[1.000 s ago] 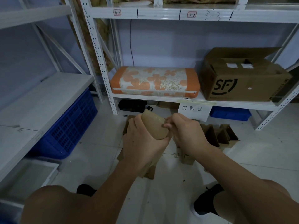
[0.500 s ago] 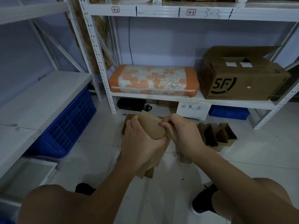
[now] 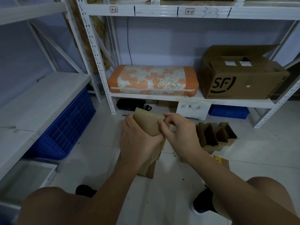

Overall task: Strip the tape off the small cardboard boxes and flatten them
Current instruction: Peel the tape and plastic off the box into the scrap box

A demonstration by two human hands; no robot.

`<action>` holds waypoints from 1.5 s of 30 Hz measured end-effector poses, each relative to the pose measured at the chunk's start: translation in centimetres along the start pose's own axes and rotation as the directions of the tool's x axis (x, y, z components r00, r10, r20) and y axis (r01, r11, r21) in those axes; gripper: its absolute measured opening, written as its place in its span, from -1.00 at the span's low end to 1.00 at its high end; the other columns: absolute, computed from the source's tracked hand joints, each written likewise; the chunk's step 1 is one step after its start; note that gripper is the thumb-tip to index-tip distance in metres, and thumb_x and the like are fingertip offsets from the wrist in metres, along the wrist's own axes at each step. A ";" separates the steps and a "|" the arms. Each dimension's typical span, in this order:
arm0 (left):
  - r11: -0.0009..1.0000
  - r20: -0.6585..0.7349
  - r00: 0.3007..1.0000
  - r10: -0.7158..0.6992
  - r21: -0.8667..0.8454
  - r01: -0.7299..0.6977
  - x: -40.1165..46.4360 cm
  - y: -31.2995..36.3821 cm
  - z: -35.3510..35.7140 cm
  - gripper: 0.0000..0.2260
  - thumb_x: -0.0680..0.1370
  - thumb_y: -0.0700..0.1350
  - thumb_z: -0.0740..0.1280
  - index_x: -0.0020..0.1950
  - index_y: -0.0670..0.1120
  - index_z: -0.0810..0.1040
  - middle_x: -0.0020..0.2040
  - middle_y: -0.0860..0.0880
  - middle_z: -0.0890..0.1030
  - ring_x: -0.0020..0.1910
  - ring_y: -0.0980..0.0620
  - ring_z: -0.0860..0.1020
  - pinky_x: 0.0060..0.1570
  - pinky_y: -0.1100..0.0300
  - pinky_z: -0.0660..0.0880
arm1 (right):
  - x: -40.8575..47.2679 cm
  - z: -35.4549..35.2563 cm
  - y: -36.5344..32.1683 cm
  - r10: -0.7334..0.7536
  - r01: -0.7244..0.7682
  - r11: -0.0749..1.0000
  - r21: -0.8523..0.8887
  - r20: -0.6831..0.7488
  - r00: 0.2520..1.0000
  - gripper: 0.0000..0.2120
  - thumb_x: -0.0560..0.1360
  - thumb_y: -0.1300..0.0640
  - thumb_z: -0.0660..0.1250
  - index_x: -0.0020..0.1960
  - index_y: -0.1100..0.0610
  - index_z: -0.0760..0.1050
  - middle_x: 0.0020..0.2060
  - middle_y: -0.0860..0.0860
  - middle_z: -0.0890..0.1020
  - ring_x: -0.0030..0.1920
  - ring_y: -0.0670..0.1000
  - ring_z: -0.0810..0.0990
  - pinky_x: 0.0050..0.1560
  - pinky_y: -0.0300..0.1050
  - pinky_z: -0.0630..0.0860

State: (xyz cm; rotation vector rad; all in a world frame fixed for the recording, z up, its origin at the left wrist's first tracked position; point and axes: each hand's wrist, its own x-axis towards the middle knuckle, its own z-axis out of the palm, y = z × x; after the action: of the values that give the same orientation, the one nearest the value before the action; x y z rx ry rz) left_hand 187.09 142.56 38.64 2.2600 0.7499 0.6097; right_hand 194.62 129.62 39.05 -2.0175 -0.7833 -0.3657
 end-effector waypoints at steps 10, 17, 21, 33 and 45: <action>0.998 -0.067 0.998 0.017 0.060 -0.013 0.3 0.8 0.2 0.03 0.27 0.44 0.50 0.53 -0.06 0.18 0.35 -0.04 0.38 0.29 -0.08 0.47 0.15 -0.09 0.56 | 1.1 -0.2 -0.4 -0.179 0.157 0.958 -0.241 -0.075 0.981 -0.71 0.55 -0.03 0.26 -0.19 0.14 0.60 -0.22 0.06 0.70 -0.27 0.04 0.66 -0.33 0.06 0.62; 0.998 0.004 0.999 0.046 0.037 -0.046 0.3 -0.2 -0.2 0.07 0.23 0.38 0.58 0.54 -0.05 0.18 0.36 -0.01 0.36 0.32 -0.04 0.43 0.11 0.08 0.44 | 1.3 -0.2 1.2 -0.244 0.237 0.930 -0.282 0.012 0.970 -0.90 0.48 0.16 0.42 -0.18 0.17 0.56 -0.31 0.05 0.65 -0.34 0.06 0.62 -0.40 0.06 0.59; 0.997 0.077 0.994 0.073 0.003 -0.074 0.7 -1.0 -0.6 0.09 0.21 0.39 0.59 0.54 -0.02 0.17 0.37 0.01 0.34 0.33 -0.02 0.41 0.16 0.12 0.40 | 1.6 -1.2 1.4 -0.251 0.267 0.920 -0.286 0.091 0.964 -0.90 0.46 0.21 0.48 -0.15 0.19 0.57 -0.32 0.03 0.60 -0.34 0.05 0.58 -0.39 0.09 0.58; 0.995 0.141 0.990 0.003 -0.103 0.011 0.8 -2.8 -1.0 0.07 0.25 0.31 0.62 0.58 0.00 0.14 0.47 0.03 0.29 0.43 0.02 0.35 0.26 0.15 0.33 | 0.2 -1.6 1.3 -0.176 0.193 0.980 -0.040 0.264 0.948 -0.63 0.60 -0.08 0.32 0.31 0.10 0.52 0.11 -0.05 0.59 0.13 -0.09 0.53 0.14 -0.10 0.53; 0.994 0.145 0.989 0.020 -0.110 -0.004 0.1 -2.8 -0.8 0.05 0.25 0.30 0.63 0.56 0.00 0.17 0.42 0.04 0.31 0.38 0.03 0.37 0.25 0.10 0.40 | 0.7 -1.6 1.4 -0.323 0.341 0.939 -0.044 0.225 0.919 -0.71 0.57 0.03 0.38 0.25 0.11 0.62 0.07 -0.03 0.69 0.14 -0.08 0.60 0.18 -0.13 0.55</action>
State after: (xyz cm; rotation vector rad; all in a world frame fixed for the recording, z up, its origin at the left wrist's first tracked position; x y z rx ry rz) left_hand 185.73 144.71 37.20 2.1824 0.6161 0.4730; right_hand 196.14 127.94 39.37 -2.0214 -1.2745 -0.3805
